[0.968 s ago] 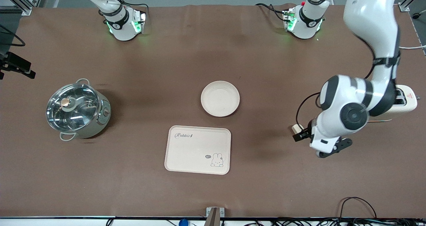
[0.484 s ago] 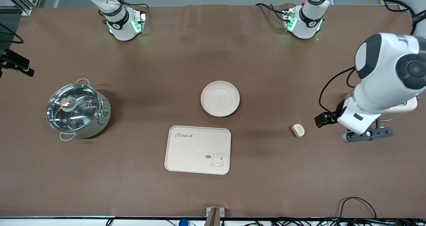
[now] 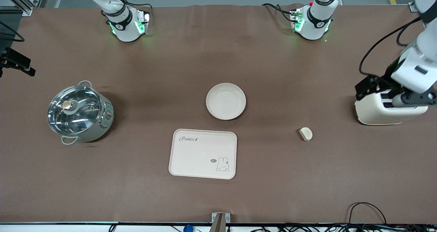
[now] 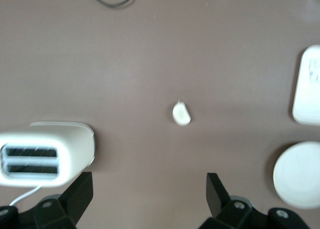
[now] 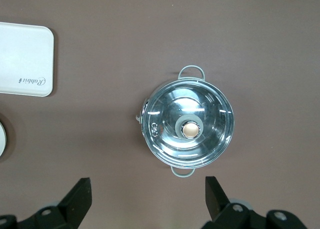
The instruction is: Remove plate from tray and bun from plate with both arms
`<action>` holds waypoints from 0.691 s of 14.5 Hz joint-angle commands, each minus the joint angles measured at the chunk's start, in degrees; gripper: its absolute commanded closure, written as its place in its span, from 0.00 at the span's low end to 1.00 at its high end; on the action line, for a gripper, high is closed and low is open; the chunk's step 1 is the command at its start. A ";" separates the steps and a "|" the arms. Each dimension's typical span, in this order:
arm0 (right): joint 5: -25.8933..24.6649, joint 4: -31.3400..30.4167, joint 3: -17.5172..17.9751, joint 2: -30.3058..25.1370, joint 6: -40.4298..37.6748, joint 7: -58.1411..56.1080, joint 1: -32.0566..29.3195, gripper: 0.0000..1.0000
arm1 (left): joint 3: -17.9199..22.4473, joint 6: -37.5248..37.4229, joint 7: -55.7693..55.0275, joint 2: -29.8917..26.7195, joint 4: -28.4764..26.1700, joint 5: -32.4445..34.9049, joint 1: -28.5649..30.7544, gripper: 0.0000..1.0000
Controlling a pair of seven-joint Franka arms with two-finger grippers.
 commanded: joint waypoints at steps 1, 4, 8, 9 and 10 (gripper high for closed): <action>-0.10 -1.30 0.32 -1.28 -0.06 -0.69 -0.31 0.00 | -0.62 -3.21 1.34 -5.43 -4.22 -1.07 0.61 0.00; -0.10 -1.30 0.32 -1.28 -0.06 -0.69 -0.40 0.00 | -0.54 -2.94 3.69 -11.31 -10.72 -3.53 1.75 0.00; -0.10 -1.30 0.32 -1.28 -0.06 -0.69 -0.31 0.00 | -6.05 -2.94 5.03 -16.68 -16.44 -2.84 6.49 0.00; -0.10 -1.30 0.32 -1.28 -0.06 -0.69 -0.31 0.00 | -7.03 -3.12 5.11 -16.96 -16.45 -2.74 6.76 0.00; -0.10 -1.30 0.32 -1.28 -0.06 -0.69 -0.31 0.00 | -7.04 -3.64 5.81 -16.44 -15.41 -1.61 6.76 0.00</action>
